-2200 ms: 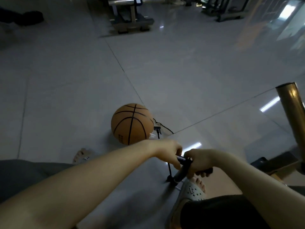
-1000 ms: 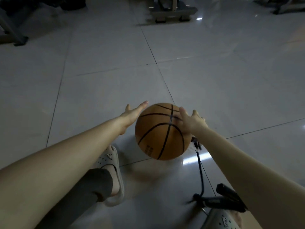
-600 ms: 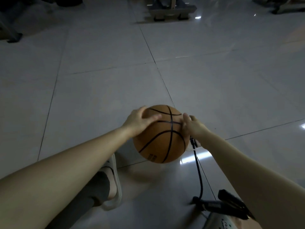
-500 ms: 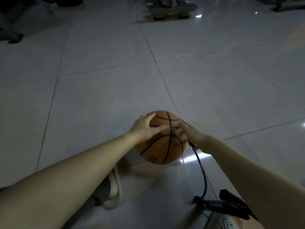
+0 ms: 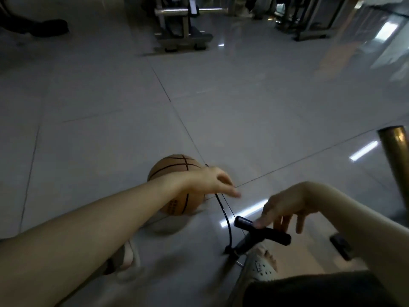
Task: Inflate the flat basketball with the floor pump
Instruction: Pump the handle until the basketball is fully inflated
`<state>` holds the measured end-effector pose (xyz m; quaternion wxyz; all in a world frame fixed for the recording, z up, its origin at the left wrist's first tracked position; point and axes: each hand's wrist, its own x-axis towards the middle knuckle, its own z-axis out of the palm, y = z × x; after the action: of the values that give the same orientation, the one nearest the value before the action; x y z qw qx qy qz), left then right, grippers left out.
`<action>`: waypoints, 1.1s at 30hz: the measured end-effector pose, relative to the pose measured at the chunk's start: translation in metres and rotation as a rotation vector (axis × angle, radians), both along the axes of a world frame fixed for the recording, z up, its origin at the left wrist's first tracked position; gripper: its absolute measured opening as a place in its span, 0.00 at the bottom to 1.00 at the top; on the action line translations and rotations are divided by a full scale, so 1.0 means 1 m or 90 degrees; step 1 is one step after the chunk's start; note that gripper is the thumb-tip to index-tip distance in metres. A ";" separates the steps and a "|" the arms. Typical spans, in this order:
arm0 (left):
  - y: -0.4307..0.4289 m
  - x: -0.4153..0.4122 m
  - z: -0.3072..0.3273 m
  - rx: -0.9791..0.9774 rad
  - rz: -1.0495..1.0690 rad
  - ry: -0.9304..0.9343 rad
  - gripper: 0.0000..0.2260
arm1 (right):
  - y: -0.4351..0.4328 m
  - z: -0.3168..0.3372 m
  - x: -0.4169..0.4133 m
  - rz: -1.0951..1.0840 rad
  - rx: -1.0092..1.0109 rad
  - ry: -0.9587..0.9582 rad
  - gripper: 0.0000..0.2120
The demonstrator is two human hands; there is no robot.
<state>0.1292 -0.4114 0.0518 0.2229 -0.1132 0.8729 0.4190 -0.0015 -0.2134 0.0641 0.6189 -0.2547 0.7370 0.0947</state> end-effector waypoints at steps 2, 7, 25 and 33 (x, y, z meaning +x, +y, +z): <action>0.049 0.003 0.011 -0.085 -0.194 -0.120 0.32 | 0.024 -0.007 0.021 0.021 0.012 0.006 0.37; 0.114 0.008 0.003 -0.364 -0.287 -0.045 0.12 | 0.040 -0.007 0.048 0.059 -0.139 0.187 0.12; 0.114 -0.016 -0.072 -0.315 -0.192 -0.007 0.10 | 0.029 -0.085 0.066 0.013 -0.205 0.442 0.09; 0.119 -0.019 -0.015 -0.312 -0.206 -0.025 0.08 | 0.032 -0.033 0.058 0.011 -0.216 0.399 0.18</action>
<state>0.1102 -0.2920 0.0367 0.2697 -0.0314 0.9503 0.1523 0.0562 -0.1811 0.0312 0.3108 -0.3184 0.8942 0.0498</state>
